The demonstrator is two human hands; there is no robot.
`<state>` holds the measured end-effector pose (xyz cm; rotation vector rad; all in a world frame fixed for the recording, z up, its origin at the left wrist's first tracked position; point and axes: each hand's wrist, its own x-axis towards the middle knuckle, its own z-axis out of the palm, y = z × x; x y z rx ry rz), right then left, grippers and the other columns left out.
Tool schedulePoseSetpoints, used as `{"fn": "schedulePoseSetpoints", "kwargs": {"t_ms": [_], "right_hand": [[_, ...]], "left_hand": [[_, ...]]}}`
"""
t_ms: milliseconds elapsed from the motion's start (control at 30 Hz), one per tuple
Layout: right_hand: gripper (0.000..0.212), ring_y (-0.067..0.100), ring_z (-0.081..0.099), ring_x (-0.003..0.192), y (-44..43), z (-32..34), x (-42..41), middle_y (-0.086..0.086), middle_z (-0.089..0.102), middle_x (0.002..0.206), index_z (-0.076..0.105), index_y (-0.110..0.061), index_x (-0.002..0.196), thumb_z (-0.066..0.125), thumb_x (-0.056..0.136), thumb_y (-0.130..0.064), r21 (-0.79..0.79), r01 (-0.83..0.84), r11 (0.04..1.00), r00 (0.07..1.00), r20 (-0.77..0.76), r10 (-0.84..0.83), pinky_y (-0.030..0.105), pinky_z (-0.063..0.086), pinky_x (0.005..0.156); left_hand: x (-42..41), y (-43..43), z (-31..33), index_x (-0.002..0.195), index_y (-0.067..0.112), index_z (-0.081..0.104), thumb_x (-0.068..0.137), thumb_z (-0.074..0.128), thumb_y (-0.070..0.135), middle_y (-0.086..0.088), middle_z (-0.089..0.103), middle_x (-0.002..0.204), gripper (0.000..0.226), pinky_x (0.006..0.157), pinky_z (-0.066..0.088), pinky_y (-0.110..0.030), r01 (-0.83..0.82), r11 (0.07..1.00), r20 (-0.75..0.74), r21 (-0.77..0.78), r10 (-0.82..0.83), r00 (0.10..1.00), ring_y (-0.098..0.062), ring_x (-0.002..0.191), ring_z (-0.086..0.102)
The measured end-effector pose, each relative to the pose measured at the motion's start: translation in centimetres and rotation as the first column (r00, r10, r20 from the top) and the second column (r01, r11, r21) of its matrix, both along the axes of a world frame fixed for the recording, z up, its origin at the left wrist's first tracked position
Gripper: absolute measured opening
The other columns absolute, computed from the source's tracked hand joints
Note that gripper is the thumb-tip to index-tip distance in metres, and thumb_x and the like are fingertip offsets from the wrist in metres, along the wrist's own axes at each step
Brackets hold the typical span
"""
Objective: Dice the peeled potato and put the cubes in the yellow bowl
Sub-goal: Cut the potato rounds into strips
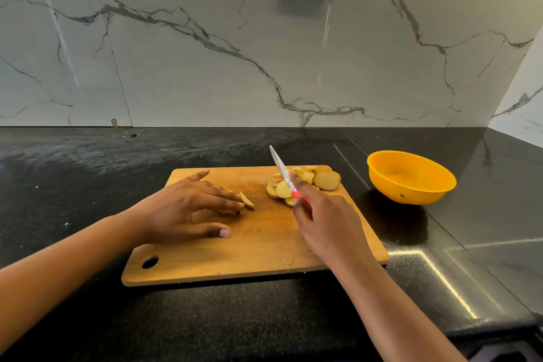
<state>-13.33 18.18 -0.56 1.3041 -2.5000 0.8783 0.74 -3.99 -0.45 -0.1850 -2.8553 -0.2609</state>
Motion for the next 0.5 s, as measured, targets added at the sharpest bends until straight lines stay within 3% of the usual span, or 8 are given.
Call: {"fn": "schedulePoseSetpoints", "kwargs": {"t_ms": [100,200,333,433,500], "right_hand": [[0.051,0.009,0.055,0.073,0.0,0.0,0.0,-0.005,0.065,0.09,0.024,-0.037,0.148,0.04,0.1,-0.035,0.01,0.004,1.0,1.0,-0.005,-0.004,0.023,0.044,0.061],[0.051,0.008,0.055,0.073,0.0,0.0,-0.1,-0.006,0.065,0.091,0.023,-0.038,0.149,0.04,0.101,-0.036,0.014,0.012,1.0,1.0,-0.01,-0.011,0.023,0.045,0.061],[0.05,0.006,0.049,0.069,0.1,0.0,-0.2,-0.009,0.057,0.083,0.024,-0.039,0.148,0.04,0.101,-0.035,0.006,0.005,1.0,1.0,-0.004,-0.005,0.015,0.031,0.051],[0.05,0.005,0.047,0.065,0.1,0.0,-0.2,-0.01,0.054,0.082,0.026,-0.038,0.148,0.041,0.1,-0.035,0.002,0.014,1.0,1.0,-0.023,-0.014,0.014,0.029,0.049],[0.051,0.005,0.045,0.063,0.0,0.0,-0.2,-0.011,0.054,0.082,0.026,-0.038,0.148,0.042,0.1,-0.035,-0.003,0.013,1.0,0.999,-0.029,-0.013,0.014,0.029,0.049]], "left_hand": [[-0.4,0.1,0.0,0.13,0.042,0.046,0.085,0.032,0.075,0.025,0.046,0.133,0.057,0.116,0.0,-0.039,-0.017,0.999,-0.081,-0.051,0.013,0.997,0.012,0.129,0.033],[-1.5,0.1,0.9,0.128,0.044,0.042,0.083,0.026,0.078,0.026,0.047,0.13,0.059,0.116,0.003,-0.037,-0.056,0.998,-0.087,0.0,0.056,0.995,0.011,0.126,0.034],[-3.3,0.5,2.3,0.129,0.049,0.038,0.08,0.027,0.077,0.025,0.043,0.137,0.058,0.112,0.018,-0.022,-0.069,0.997,0.151,-0.018,0.071,0.986,0.012,0.125,0.032],[-3.9,1.0,2.6,0.133,0.041,0.046,0.087,0.042,0.056,0.021,0.044,0.14,0.048,0.112,0.019,-0.026,-0.033,0.99,0.263,-0.139,0.069,0.962,0.003,0.128,0.035],[-3.8,1.3,2.6,0.132,0.039,0.049,0.083,0.035,0.062,0.022,0.045,0.138,0.055,0.113,0.018,-0.026,-0.021,0.98,0.271,-0.197,0.075,0.96,0.004,0.127,0.036]]}}
